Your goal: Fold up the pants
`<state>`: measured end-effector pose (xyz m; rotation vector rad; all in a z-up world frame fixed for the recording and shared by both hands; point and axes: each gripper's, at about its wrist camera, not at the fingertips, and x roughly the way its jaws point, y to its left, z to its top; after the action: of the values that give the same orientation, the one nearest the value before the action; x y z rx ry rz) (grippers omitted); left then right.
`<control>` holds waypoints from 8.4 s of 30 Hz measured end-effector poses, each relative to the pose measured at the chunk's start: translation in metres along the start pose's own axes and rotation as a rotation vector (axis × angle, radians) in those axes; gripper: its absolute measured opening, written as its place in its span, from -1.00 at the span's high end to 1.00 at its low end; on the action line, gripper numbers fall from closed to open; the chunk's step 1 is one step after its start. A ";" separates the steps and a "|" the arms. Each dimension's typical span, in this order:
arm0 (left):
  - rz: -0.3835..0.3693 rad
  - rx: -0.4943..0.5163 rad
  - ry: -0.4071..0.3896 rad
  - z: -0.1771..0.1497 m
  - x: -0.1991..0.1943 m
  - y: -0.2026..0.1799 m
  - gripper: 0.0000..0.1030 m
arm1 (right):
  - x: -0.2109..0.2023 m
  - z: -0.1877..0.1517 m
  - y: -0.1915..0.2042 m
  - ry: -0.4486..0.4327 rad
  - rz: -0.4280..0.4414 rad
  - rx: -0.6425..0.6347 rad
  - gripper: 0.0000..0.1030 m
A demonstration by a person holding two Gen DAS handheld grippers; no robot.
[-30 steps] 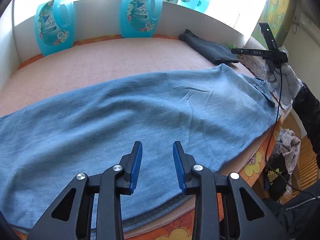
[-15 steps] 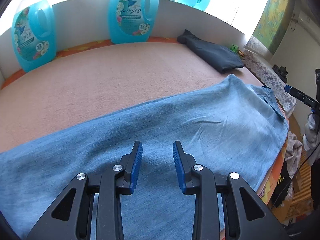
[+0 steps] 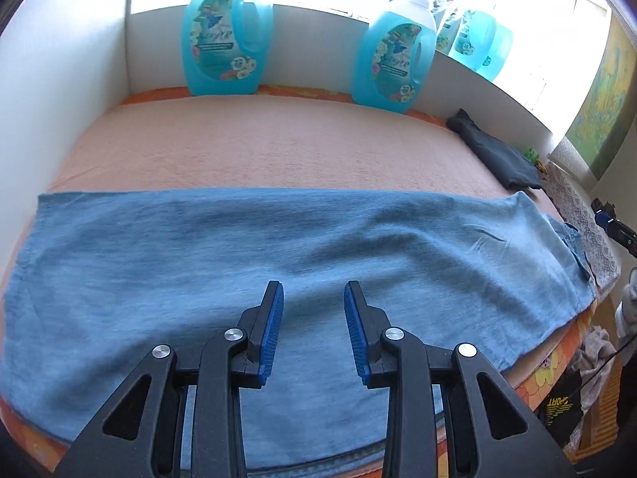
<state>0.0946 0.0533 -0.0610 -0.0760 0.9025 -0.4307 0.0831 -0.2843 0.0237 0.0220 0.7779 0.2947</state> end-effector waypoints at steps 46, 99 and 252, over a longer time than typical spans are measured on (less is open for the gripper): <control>0.251 -0.502 -0.103 -0.102 -0.096 0.179 0.32 | 0.141 -0.057 0.192 0.479 0.229 -0.723 0.93; 0.111 -0.681 -0.230 -0.154 -0.131 0.208 0.32 | 0.322 0.008 0.442 0.438 0.644 -0.700 0.93; -0.893 0.538 0.122 0.013 0.035 -0.398 0.78 | -0.053 -0.004 -0.221 0.238 -0.250 0.347 0.86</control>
<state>-0.0081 -0.3244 0.0178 0.0479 0.8088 -1.5088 0.1008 -0.5112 0.0287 0.2178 1.0501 -0.0796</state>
